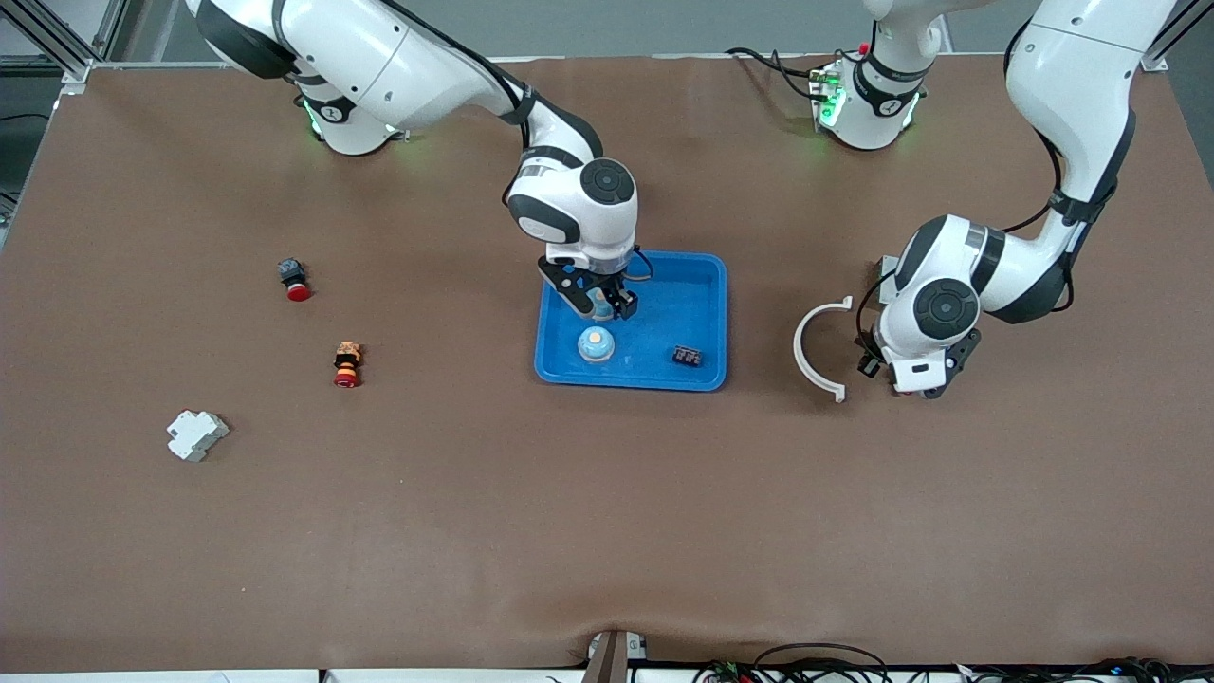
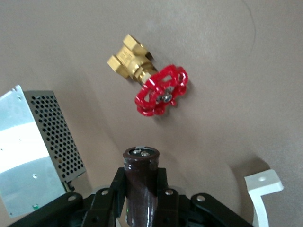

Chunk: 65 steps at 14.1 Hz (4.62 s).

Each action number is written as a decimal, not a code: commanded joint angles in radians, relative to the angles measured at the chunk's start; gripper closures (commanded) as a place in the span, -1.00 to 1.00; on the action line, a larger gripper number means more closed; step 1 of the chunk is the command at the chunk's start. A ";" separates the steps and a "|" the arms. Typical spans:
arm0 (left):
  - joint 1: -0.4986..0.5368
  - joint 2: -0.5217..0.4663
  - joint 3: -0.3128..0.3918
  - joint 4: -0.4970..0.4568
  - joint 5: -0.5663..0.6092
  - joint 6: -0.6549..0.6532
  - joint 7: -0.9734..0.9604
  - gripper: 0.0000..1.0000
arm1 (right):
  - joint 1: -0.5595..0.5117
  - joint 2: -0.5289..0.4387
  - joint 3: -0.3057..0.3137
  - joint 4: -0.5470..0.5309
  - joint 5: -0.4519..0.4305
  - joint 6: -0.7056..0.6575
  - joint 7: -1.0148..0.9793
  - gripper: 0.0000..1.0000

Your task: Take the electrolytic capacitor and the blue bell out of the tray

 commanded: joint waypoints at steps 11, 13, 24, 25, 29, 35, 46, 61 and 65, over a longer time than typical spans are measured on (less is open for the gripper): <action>0.002 -0.022 -0.009 0.029 0.029 0.044 -0.027 -1.00 | 0.012 -0.010 0.009 0.086 -0.002 -0.125 -0.002 1.00; 0.003 -0.025 -0.024 0.135 0.008 -0.071 -0.035 -1.00 | -0.037 -0.013 0.064 0.137 0.039 -0.263 -0.109 1.00; -0.233 0.107 -0.103 0.418 -0.159 -0.158 -0.346 -1.00 | -1.106 -0.078 0.754 -0.041 0.074 -0.547 -0.892 1.00; -0.268 0.117 -0.100 0.416 -0.143 -0.133 -0.390 -1.00 | -1.172 -0.081 0.791 -0.067 0.050 -0.550 -0.933 1.00; -0.368 0.173 -0.096 0.431 -0.078 -0.107 -0.564 -0.87 | -1.370 -0.081 0.865 -0.135 -0.076 -0.567 -1.120 1.00; -0.446 0.252 -0.095 0.425 0.073 -0.003 -0.835 -0.79 | -1.499 -0.078 0.866 -0.190 -0.220 -0.538 -1.278 1.00; -0.448 0.312 -0.090 0.399 0.175 0.005 -0.889 -0.62 | -1.734 -0.075 0.750 -0.474 -0.432 -0.106 -1.384 1.00; -0.440 0.224 -0.101 0.395 0.181 -0.091 -0.767 1.00 | -1.630 -0.072 0.534 -0.512 -0.485 0.030 -1.377 1.00; -0.399 0.156 -0.101 0.442 0.125 -0.239 -0.549 1.00 | -1.594 -0.072 0.485 -0.506 -0.509 0.060 -1.374 1.00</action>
